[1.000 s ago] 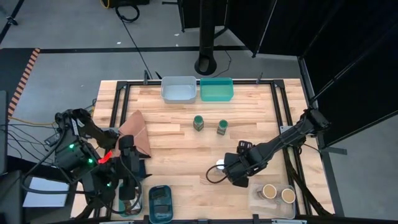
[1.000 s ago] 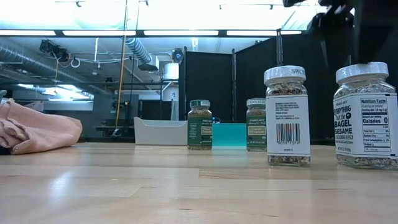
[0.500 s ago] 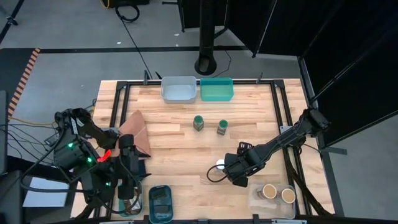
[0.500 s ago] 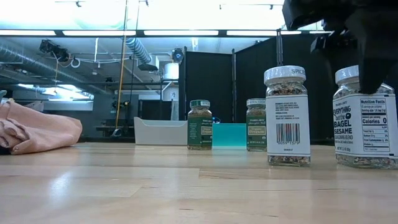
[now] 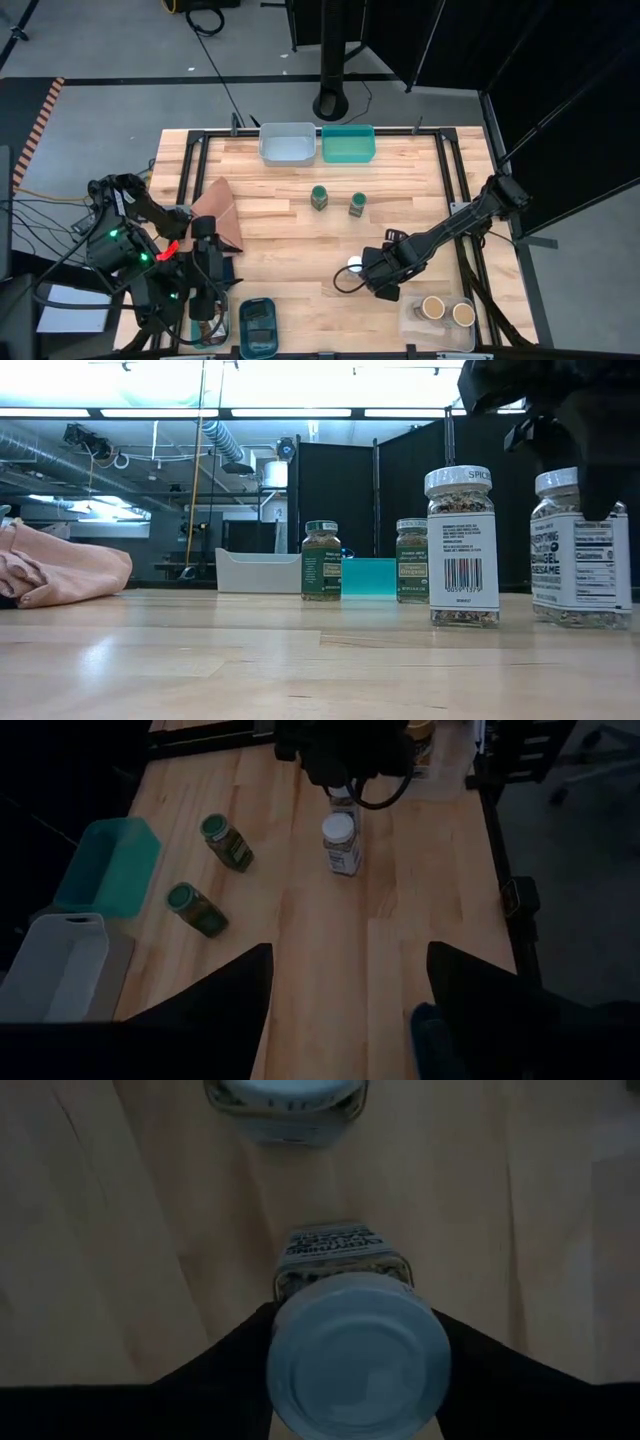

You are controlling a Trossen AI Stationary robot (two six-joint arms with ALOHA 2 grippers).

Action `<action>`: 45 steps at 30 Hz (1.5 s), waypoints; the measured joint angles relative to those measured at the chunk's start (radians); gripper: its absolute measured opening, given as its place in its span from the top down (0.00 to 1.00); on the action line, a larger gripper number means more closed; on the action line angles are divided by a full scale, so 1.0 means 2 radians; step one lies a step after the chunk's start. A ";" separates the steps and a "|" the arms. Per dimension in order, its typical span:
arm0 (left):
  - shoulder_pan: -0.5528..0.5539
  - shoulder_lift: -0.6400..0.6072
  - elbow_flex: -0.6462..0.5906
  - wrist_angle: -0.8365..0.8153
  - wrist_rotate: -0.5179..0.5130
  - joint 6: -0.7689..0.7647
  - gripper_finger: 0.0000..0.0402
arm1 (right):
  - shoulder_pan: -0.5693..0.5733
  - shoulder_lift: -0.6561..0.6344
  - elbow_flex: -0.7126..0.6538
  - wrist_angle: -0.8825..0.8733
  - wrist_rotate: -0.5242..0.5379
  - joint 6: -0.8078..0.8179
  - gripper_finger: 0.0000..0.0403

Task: Sort spices by type
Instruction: Put the right white spice bottle into the gray bin

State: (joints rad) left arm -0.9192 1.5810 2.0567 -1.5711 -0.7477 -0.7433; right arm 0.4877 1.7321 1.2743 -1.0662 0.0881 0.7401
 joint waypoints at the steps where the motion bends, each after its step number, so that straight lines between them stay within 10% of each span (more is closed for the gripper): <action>1: 0.000 0.000 0.000 0.000 0.000 0.000 0.33 | 0.000 0.001 0.004 0.000 0.003 0.000 0.48; 22: 0.002 -0.051 0.000 0.000 -0.086 -0.010 0.33 | -0.120 0.000 0.237 -0.191 0.157 -0.145 0.48; 45: 0.002 -0.136 0.000 0.000 -0.106 0.065 0.33 | -0.366 0.037 0.246 0.194 0.119 -0.308 0.48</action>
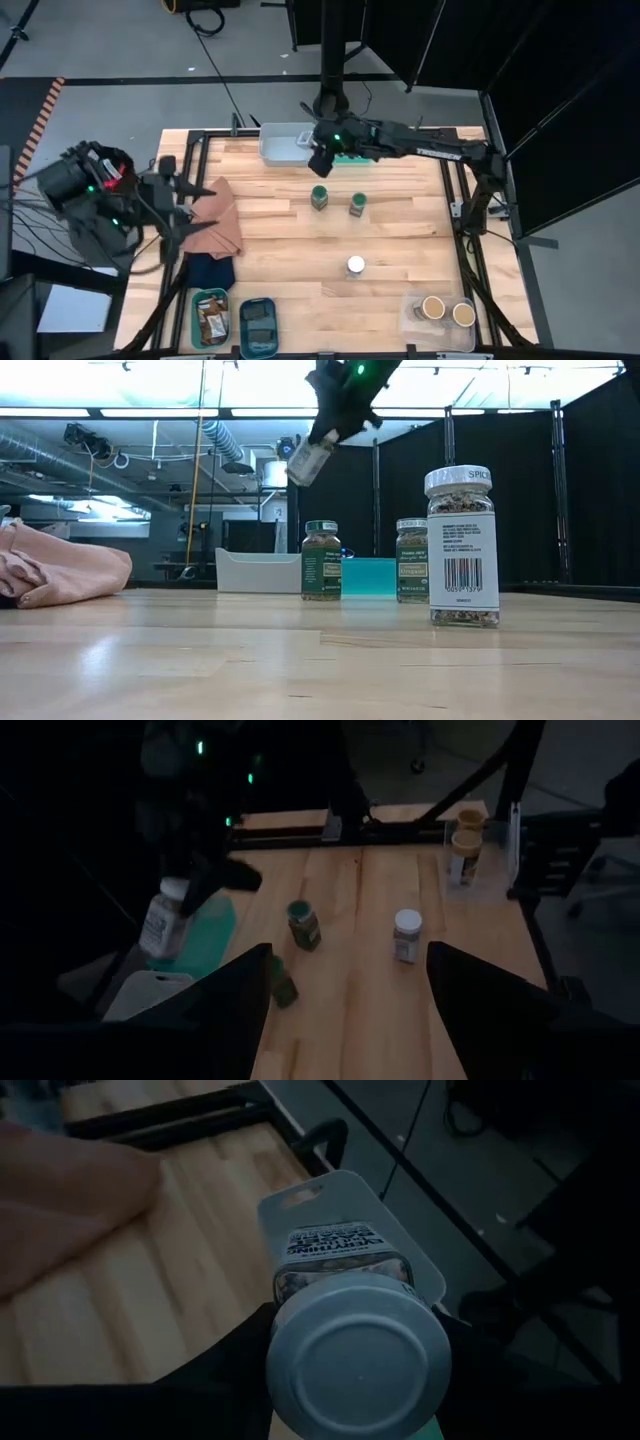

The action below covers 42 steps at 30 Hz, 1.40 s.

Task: Sort spices by type
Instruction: Put the right white spice bottle into the gray bin

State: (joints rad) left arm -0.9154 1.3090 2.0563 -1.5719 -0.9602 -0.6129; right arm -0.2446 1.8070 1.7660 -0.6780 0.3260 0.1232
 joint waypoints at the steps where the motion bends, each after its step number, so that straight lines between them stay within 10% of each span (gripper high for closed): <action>1: 0.000 -0.007 0.000 0.000 -0.003 0.002 0.33 | -0.005 0.008 0.000 0.009 -0.002 -0.002 0.48; 16: 0.000 -0.077 0.000 0.000 -0.003 0.046 0.33 | -0.061 0.244 0.295 -0.086 -0.047 -0.053 0.48; 42: 0.000 -0.107 0.000 0.000 -0.057 0.081 0.33 | -0.099 0.258 0.258 -0.159 -0.083 -0.145 0.48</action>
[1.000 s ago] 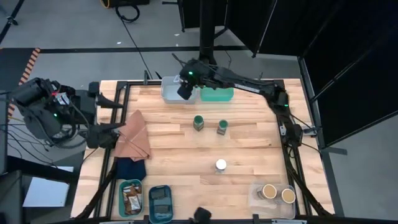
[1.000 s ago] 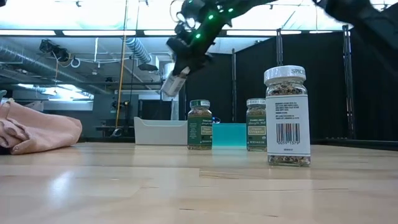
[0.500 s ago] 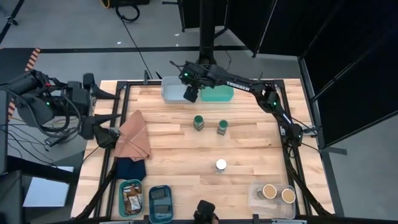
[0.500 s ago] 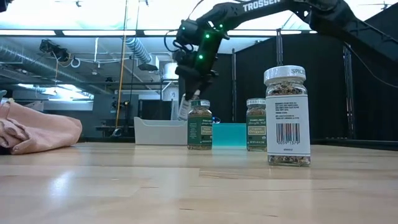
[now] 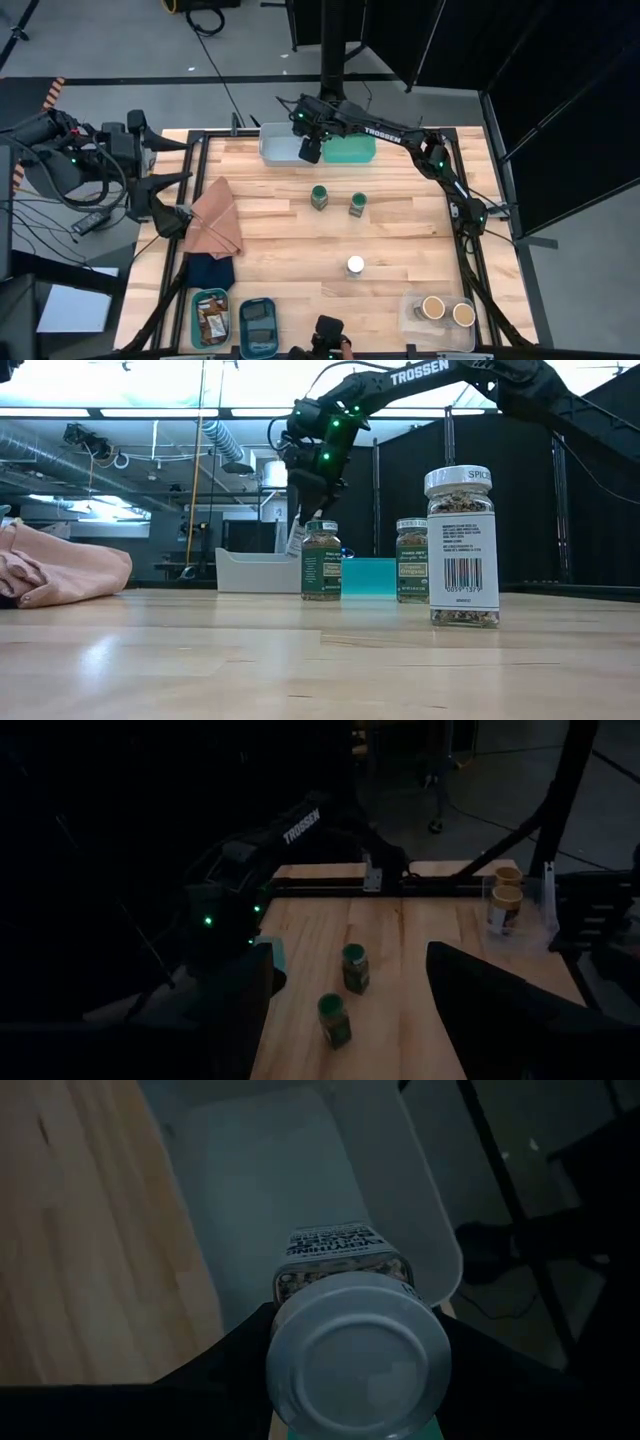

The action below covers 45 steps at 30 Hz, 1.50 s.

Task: Sort spices by type
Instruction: Put the right white spice bottle into the gray bin

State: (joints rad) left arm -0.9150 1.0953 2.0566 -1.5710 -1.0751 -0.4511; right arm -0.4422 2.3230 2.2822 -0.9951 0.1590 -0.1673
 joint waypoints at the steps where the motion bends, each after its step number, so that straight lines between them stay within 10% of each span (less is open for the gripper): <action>1: 0.000 -0.001 0.000 0.000 0.000 0.000 0.33 | 0.000 0.000 0.000 -0.002 -0.001 -0.003 0.48; 36: 0.000 -0.010 0.000 0.000 -0.006 -0.003 0.33 | -0.002 0.033 -0.006 -0.015 -0.039 -0.040 0.48; 45: 0.000 -0.010 0.000 0.000 -0.007 -0.003 0.33 | -0.003 0.032 -0.006 -0.014 -0.037 -0.040 0.30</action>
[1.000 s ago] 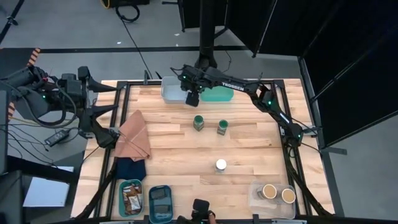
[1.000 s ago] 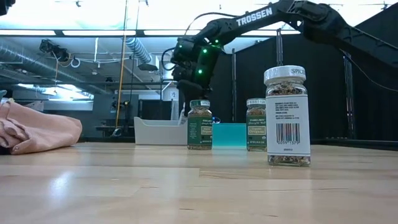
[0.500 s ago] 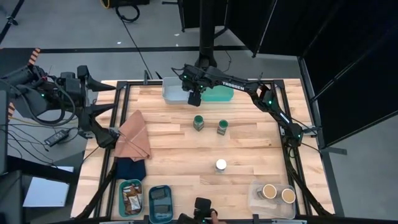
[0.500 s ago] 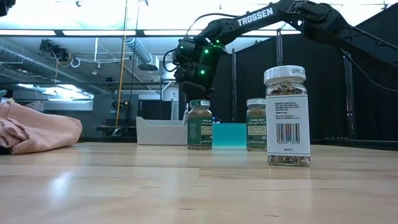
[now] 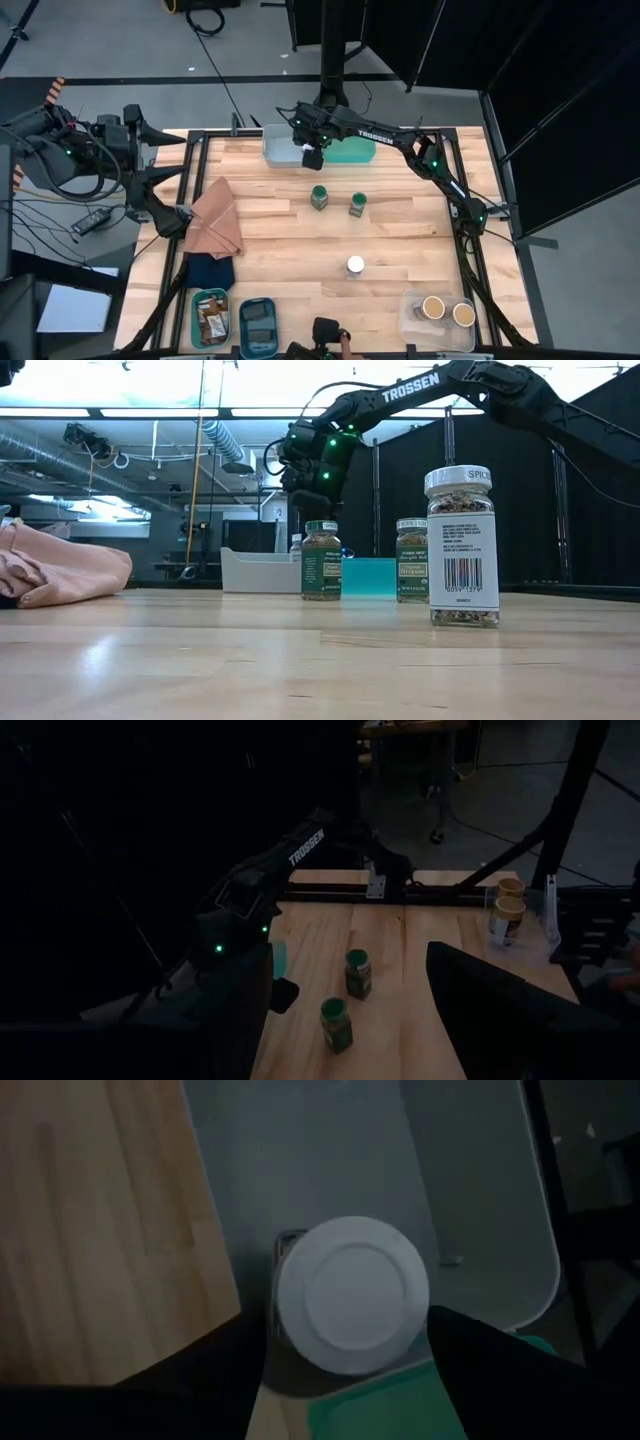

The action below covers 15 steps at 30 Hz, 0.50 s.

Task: Sort spices by type
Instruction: Put the right white spice bottle into the gray bin, then put the white spice bottle into the gray bin

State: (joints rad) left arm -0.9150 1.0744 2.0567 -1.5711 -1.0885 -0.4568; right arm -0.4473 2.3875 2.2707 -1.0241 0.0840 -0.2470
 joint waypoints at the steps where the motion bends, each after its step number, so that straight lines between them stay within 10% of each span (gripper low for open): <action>1: 0.000 0.000 0.000 0.000 0.000 0.000 0.33 | 0.000 0.000 0.000 0.000 0.000 0.000 0.30; 15: 0.000 0.000 0.000 0.000 0.000 0.000 0.33 | -0.001 -0.019 0.036 0.051 0.113 -0.043 0.27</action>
State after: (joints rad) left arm -0.9150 1.0744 2.0567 -1.5711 -1.0889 -0.4570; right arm -0.4484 2.3493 2.3432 -0.9215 0.3097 -0.3327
